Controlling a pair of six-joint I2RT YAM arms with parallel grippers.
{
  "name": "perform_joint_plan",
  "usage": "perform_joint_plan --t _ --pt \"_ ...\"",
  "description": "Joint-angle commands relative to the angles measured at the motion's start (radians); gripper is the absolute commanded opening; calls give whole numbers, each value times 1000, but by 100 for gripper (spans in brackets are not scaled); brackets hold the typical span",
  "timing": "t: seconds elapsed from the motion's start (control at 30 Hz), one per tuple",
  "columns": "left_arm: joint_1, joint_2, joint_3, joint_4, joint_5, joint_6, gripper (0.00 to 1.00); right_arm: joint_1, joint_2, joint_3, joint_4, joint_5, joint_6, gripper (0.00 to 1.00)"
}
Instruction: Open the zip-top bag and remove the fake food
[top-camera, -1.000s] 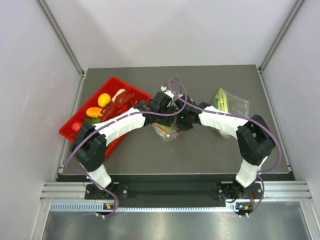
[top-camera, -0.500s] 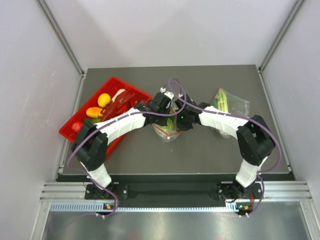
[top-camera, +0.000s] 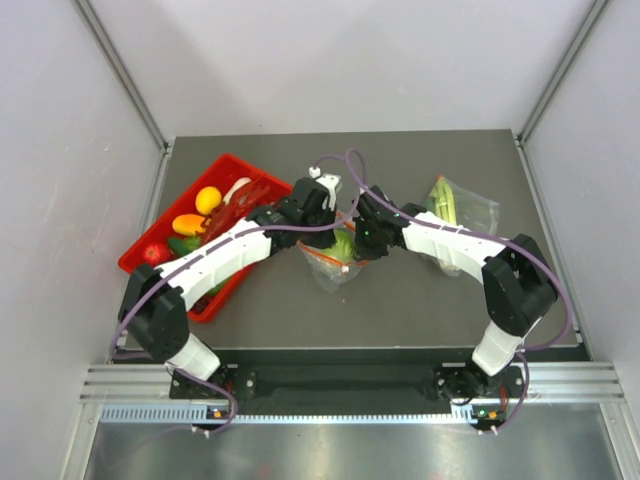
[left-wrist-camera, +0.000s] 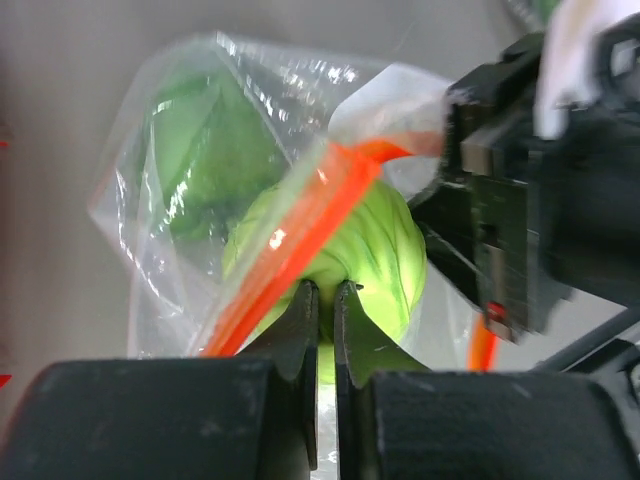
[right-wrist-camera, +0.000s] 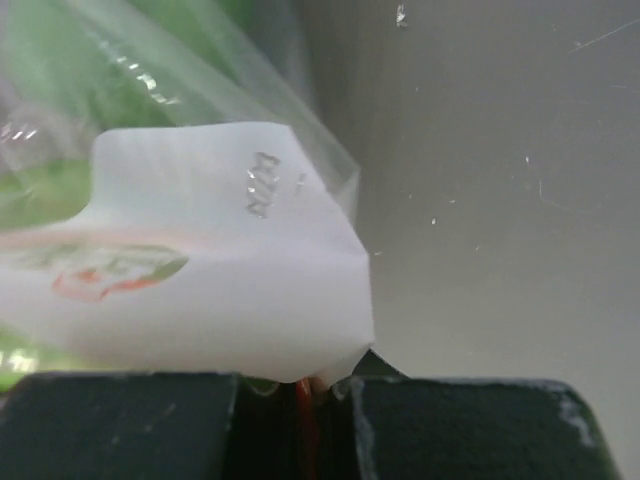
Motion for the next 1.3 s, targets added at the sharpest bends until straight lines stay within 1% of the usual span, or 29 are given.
perform_joint_plan --t 0.0,0.03,0.07,0.2,0.27,0.37,0.4,0.5,0.53,0.6,0.63,0.67,0.73,0.77,0.83,0.93,0.97,1.07,1.2,1.27 --pt "2 -95 42 39 7 -38 0 12 -31 35 4 32 1 0" --pt "2 -112 41 46 6 -39 0 12 -29 37 6 32 1 0" --pt "2 -118 28 54 -37 -41 0 13 -31 37 7 32 1 0" --pt "3 -146 7 100 -76 -47 0 13 -34 37 7 32 -1 0" --pt "11 -153 11 114 -67 -49 0 12 -35 29 3 36 1 0" --pt "43 -167 15 129 -10 -68 0 10 -32 15 4 41 4 0" --pt "54 -170 11 134 53 -76 0 13 -32 12 4 42 4 0" --pt "111 -192 2 151 146 -90 0 12 -32 9 1 47 5 0" --pt "123 -199 1 155 221 -87 0 12 -29 10 1 52 5 0" --pt "167 -206 -2 146 294 -67 0 9 -29 14 -1 58 4 0" --pt "184 -215 -7 151 359 -59 0 6 -29 17 -5 59 2 0" --pt "221 -221 -21 152 396 -49 0 4 -28 18 -5 59 1 0" --pt "258 -241 -44 184 461 -50 0 -2 -28 21 -7 61 -1 0" --pt "291 -245 -70 200 523 -65 0 -2 -26 23 -5 59 -3 0" --pt "310 -255 -91 236 568 -88 0 -2 -23 29 -8 55 -4 0" --pt "313 -242 -123 339 645 -160 0 -2 -12 44 -11 49 -9 0" --pt "313 -235 -143 430 698 -220 0 -2 -5 49 -14 47 -10 0" --pt "313 -215 -162 576 743 -321 0 -2 -3 60 -16 46 -15 0" --pt "315 -202 -136 654 791 -386 0 -2 -3 52 -17 46 -16 0" --pt "316 -183 -89 623 797 -378 0 -2 -3 50 -17 47 -15 0"
